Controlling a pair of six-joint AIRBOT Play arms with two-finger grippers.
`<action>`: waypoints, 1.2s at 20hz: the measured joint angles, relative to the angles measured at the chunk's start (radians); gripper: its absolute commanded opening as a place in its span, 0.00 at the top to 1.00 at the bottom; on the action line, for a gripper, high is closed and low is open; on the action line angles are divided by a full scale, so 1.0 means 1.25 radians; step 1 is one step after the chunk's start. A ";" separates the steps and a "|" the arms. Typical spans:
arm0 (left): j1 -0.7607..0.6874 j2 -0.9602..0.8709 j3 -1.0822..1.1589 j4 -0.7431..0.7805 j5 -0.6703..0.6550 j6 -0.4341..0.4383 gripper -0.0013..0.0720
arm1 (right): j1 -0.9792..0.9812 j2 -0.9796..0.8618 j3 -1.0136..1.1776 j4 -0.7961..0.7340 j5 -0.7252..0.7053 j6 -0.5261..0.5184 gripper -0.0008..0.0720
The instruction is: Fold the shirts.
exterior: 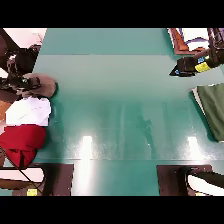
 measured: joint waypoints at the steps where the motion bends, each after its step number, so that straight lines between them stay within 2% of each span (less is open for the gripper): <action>1: 0.002 -0.003 0.007 -0.007 -0.001 -0.002 0.95 | 0.000 0.000 0.000 0.000 0.000 0.000 0.97; 5: -0.002 0.006 0.098 -0.081 -0.089 -0.002 0.95 | 0.000 0.000 0.005 -0.002 -0.004 0.000 0.97; 8: -0.028 0.085 0.193 -0.121 -0.144 0.007 0.95 | -0.002 0.000 0.045 -0.004 -0.009 -0.001 0.97; 12: -0.118 0.241 0.296 -0.141 -0.199 0.014 0.95 | -0.026 0.000 0.154 -0.006 -0.038 -0.001 0.97; 16: -0.264 0.361 0.334 -0.144 -0.248 0.010 0.95 | -0.072 0.000 0.270 -0.006 -0.055 -0.002 0.97; 20: -0.422 0.394 0.272 -0.137 -0.293 -0.032 0.95 | -0.111 0.031 0.274 -0.003 -0.074 -0.002 0.97; 24: -0.564 0.403 0.069 -0.129 -0.229 -0.080 0.94 | -0.125 0.081 0.193 -0.002 -0.099 -0.002 0.97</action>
